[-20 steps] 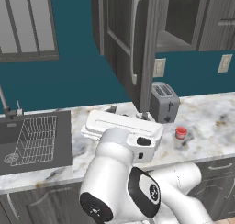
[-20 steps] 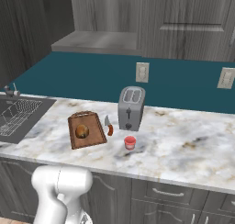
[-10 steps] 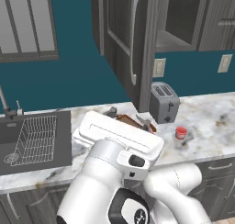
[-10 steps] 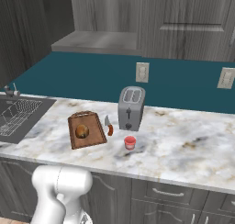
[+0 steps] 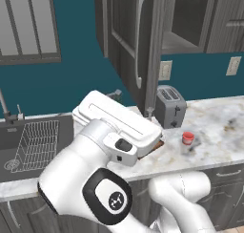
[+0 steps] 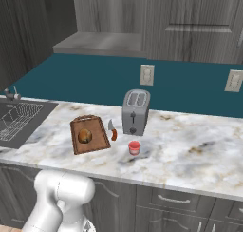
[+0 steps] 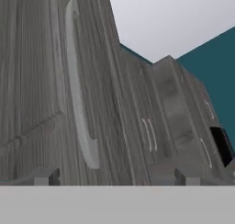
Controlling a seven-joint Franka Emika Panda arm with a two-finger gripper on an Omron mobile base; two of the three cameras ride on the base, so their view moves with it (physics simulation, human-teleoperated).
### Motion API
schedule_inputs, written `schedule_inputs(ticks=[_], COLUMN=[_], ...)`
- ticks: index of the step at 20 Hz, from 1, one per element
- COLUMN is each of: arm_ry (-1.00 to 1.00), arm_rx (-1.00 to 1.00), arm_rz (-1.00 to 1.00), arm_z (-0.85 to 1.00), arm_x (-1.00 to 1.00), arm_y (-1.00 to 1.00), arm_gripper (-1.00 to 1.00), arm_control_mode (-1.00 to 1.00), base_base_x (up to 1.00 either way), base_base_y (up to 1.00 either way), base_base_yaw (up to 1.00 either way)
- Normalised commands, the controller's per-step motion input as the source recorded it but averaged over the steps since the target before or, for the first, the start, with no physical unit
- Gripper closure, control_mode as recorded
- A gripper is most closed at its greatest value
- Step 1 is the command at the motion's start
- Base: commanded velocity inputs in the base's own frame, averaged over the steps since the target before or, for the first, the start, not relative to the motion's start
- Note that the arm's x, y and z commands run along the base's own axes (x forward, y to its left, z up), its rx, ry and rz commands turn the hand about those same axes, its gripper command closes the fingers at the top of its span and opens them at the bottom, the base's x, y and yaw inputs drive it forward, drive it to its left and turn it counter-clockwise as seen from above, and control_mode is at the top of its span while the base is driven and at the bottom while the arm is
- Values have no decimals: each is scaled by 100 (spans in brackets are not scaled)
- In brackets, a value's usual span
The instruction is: Pick the bread, place it on the cutting board, pick the jam, place it on the counter, and close the cabinet.
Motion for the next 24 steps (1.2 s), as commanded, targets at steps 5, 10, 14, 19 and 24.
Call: schedule_inputs(ticks=[5,10,14,19,24], arm_ry=[0,-2,-3,-1,0], arm_rx=[0,0,0,0,0], arm_rz=[-16,-16,-16,-15,-5], arm_z=[30,23,21,13,2], arm_x=[29,17,8,5,7], arm_y=[0,0,0,0,-8], arm_gripper=[-100,-100,-100,-100,-100], arm_control_mode=[-100,-100,-100,-100,-100], base_base_x=[0,0,0,0,0], base_base_y=[0,0,0,0,0], base_base_yaw=[0,0,0,0,0])
